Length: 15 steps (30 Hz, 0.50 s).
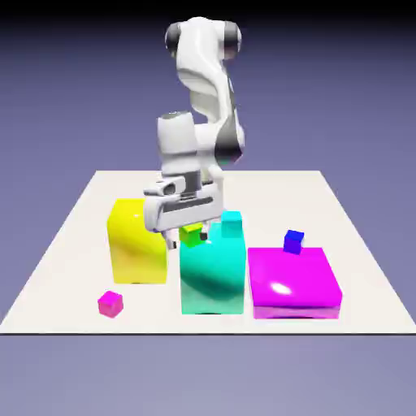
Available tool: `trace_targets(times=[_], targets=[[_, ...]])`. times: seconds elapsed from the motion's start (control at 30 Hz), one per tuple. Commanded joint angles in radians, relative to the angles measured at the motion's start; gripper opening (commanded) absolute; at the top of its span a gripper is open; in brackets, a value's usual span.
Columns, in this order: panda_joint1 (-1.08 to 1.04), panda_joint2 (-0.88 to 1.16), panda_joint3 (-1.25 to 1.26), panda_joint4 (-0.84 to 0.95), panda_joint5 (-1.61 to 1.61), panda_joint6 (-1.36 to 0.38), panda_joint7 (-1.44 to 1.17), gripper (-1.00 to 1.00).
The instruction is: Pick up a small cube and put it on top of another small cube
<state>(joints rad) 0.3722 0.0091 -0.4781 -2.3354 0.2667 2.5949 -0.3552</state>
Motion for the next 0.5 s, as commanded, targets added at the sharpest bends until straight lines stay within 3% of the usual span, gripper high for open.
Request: trace_targets(times=[0.0, 0.3, 0.47], targets=[[0.016, 0.023, -0.020, 0.020, 0.011, -0.018, -0.044, 0.00], [0.157, 0.228, -0.196, 0.196, 0.106, -0.185, -0.435, 0.00], [0.011, 0.360, -0.179, 0.168, 0.155, -0.122, -0.639, 0.00]])
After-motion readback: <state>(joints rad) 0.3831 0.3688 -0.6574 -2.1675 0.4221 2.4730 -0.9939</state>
